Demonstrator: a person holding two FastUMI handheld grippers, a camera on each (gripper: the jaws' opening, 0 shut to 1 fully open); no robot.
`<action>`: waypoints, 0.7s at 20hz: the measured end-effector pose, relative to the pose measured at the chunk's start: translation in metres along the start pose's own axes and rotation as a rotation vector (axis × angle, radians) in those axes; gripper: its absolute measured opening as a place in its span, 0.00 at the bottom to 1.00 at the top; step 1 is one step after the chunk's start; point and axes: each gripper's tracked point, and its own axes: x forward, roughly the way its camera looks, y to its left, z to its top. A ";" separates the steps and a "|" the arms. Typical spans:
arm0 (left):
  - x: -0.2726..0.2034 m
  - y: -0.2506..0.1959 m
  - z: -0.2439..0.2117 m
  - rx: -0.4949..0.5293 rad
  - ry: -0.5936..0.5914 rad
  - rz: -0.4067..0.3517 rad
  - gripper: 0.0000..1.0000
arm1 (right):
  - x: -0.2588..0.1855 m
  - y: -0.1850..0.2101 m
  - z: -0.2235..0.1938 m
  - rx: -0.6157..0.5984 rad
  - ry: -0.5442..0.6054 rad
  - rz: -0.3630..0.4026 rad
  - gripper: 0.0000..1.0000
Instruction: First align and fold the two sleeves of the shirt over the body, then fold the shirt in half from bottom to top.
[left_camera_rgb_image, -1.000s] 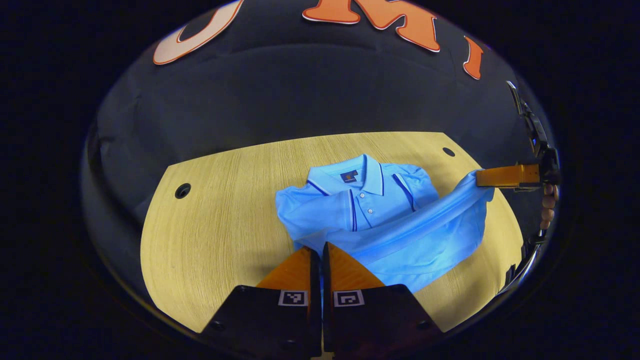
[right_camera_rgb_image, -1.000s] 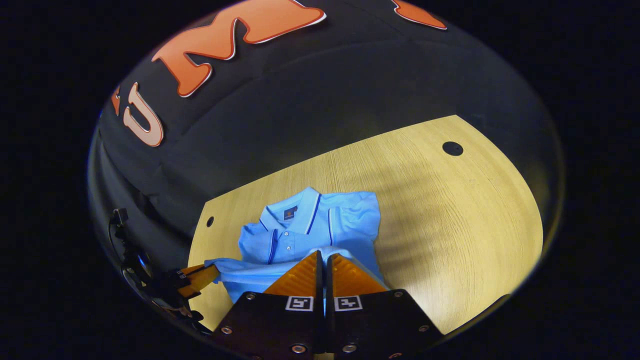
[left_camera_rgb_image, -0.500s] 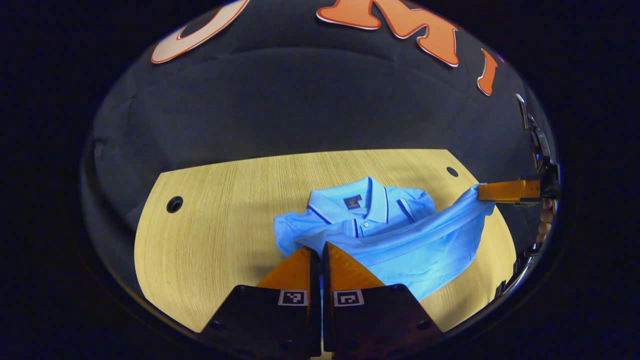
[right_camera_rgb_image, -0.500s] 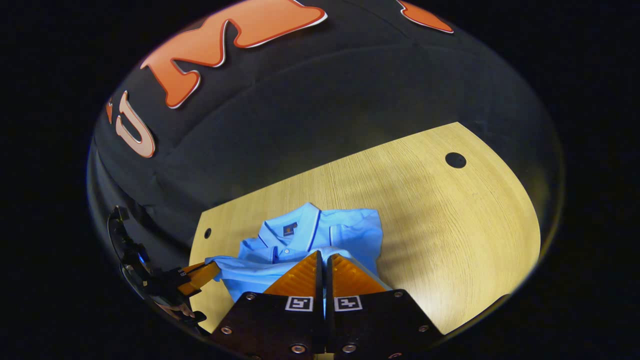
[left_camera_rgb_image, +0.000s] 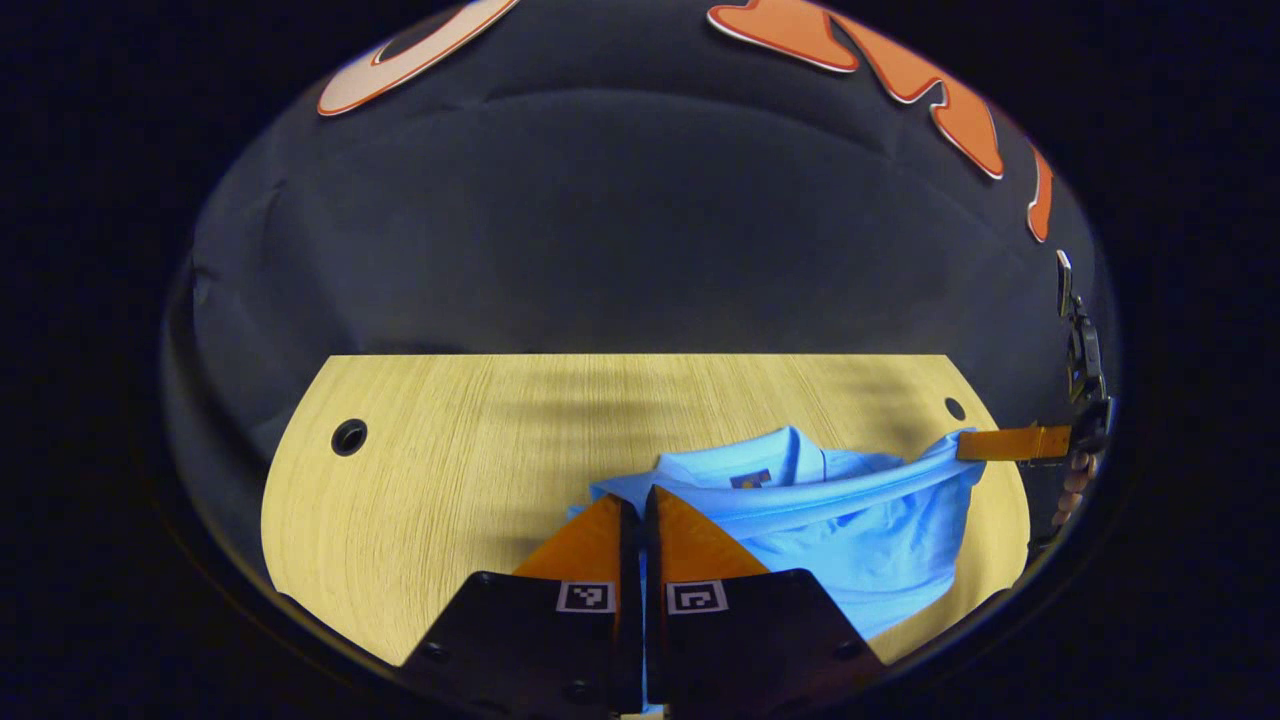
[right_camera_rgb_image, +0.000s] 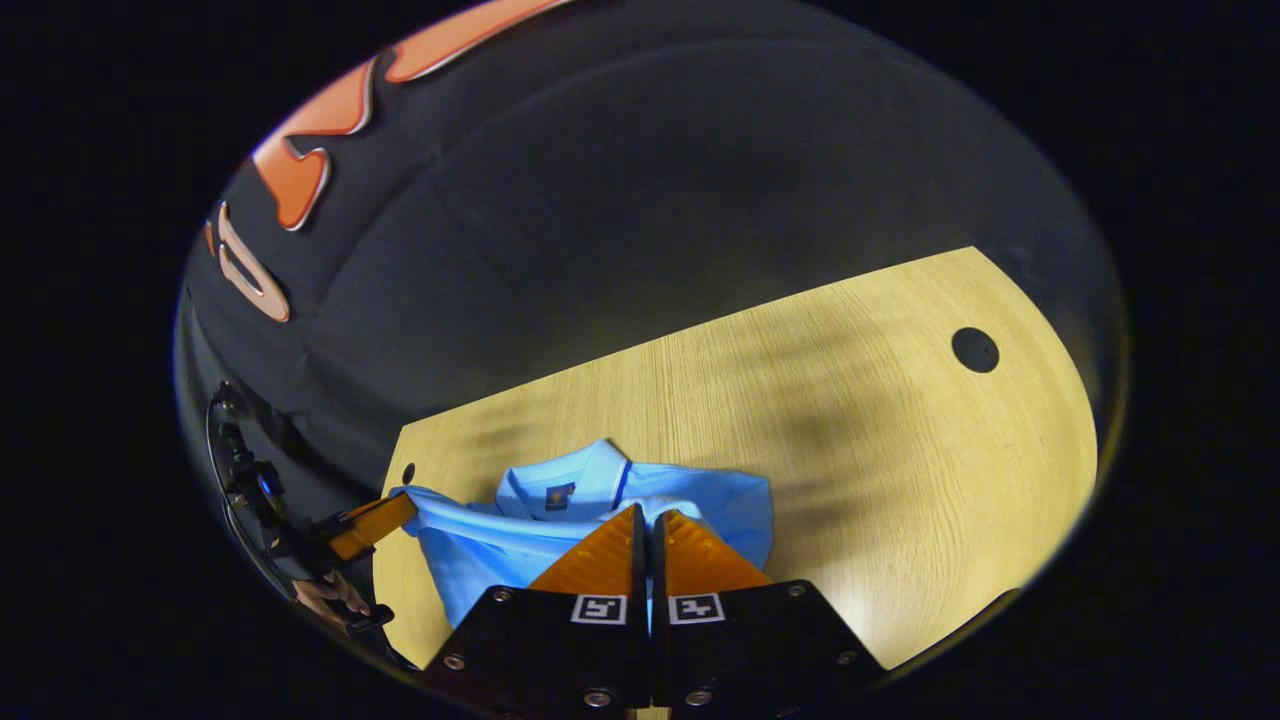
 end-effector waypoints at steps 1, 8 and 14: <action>0.006 0.007 -0.005 -0.009 0.015 0.019 0.05 | 0.008 -0.001 0.000 0.030 0.009 0.020 0.01; 0.000 0.051 -0.033 -0.120 0.080 0.135 0.55 | 0.001 -0.021 0.008 -0.010 -0.038 -0.035 0.48; -0.081 0.037 0.002 -0.002 -0.034 0.123 1.00 | -0.078 0.005 0.023 -0.145 -0.188 -0.055 0.94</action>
